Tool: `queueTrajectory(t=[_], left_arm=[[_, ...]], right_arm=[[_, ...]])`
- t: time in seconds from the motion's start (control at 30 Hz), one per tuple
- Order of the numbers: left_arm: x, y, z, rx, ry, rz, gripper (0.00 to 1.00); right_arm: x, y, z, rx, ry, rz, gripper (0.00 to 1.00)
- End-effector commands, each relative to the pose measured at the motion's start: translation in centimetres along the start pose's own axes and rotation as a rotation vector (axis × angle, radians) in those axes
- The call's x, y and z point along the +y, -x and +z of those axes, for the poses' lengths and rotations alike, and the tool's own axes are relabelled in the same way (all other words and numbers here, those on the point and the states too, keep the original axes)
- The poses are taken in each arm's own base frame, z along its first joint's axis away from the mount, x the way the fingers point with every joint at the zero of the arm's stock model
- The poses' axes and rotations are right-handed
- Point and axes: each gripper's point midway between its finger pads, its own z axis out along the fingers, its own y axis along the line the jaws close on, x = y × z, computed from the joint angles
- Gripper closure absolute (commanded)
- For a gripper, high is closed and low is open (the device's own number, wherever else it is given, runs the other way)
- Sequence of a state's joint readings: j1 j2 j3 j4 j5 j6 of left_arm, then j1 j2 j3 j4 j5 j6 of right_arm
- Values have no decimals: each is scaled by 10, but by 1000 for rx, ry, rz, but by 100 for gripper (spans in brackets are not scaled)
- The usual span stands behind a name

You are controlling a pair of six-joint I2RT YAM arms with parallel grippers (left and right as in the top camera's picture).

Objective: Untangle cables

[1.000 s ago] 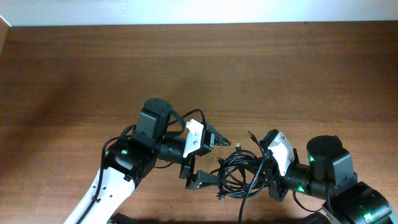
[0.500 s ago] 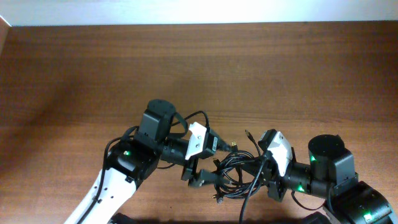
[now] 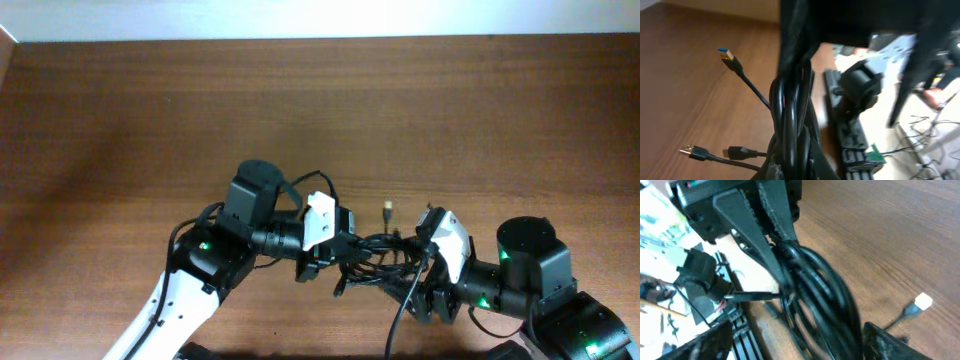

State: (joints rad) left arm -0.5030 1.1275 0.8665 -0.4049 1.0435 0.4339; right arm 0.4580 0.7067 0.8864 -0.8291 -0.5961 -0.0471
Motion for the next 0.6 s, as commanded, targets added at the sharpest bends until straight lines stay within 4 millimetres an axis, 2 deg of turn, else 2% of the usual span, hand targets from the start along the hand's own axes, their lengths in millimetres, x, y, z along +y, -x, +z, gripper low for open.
queueTrajectory(t=[0.0,0.07,0.13,0.17,0.2,0.23,0.37,0.5,0.57], left_arm=[[30,-14,-5,88,185,-5,100],[39,-26,-8,141,252,-31,100],[41,-31,-10,157,265,-66,100],[40,-30,-10,156,266,-72,100],[40,-31,-10,155,266,-79,100],[43,-29,-11,143,280,-121,100],[65,-18,-32,30,354,-366,100],[27,19,-34,-121,56,-311,100],[19,23,-34,-133,5,-309,100]], right_arm=[[-18,5,-4,-14,-118,79,16],[-34,4,-7,-23,-208,156,15],[-48,0,-11,-22,-297,210,15],[-65,-8,-17,-13,-408,291,15],[-73,-14,-21,-4,-461,326,14],[-75,-17,-22,6,-476,331,10],[-75,-17,-23,5,-480,332,9],[-76,-7,-22,-53,-478,396,9],[-77,-6,-22,-59,-477,397,9]])
